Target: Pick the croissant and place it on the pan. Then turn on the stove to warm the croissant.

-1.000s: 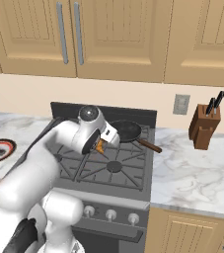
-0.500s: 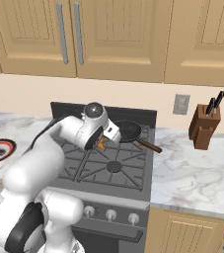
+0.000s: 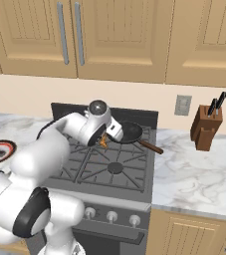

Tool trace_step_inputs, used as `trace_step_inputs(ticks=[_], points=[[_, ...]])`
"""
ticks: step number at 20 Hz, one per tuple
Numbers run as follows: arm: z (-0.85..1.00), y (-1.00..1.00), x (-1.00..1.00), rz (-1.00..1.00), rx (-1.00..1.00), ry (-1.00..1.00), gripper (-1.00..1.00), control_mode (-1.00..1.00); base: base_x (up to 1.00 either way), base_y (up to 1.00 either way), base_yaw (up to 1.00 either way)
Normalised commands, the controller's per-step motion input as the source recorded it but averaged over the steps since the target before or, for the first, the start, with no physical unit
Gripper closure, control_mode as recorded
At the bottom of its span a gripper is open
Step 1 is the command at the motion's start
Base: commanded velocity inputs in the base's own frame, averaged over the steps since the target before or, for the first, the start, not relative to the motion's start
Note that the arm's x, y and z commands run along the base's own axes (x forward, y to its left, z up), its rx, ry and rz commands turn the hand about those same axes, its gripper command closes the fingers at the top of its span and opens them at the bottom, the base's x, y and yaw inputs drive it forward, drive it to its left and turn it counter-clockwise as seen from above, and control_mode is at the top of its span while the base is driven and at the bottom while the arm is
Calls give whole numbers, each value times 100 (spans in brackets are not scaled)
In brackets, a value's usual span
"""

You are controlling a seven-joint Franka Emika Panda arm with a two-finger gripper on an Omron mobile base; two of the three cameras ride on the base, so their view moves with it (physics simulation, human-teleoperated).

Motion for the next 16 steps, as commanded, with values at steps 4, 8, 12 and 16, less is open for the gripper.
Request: trace_step_inputs(ticks=[4, 8, 12, 16], points=[[0, -5, 12, 0, 2, 0, 100, -100, 0, 0, 0], [-1, -9, 13, 0, 3, -1, 100, -100, 0, 0, 0], [-9, -10, 17, 0, 3, -1, 100, -100, 0, 0, 0], [-10, -8, 20, 0, 1, -1, 100, -100, 0, 0, 0]])
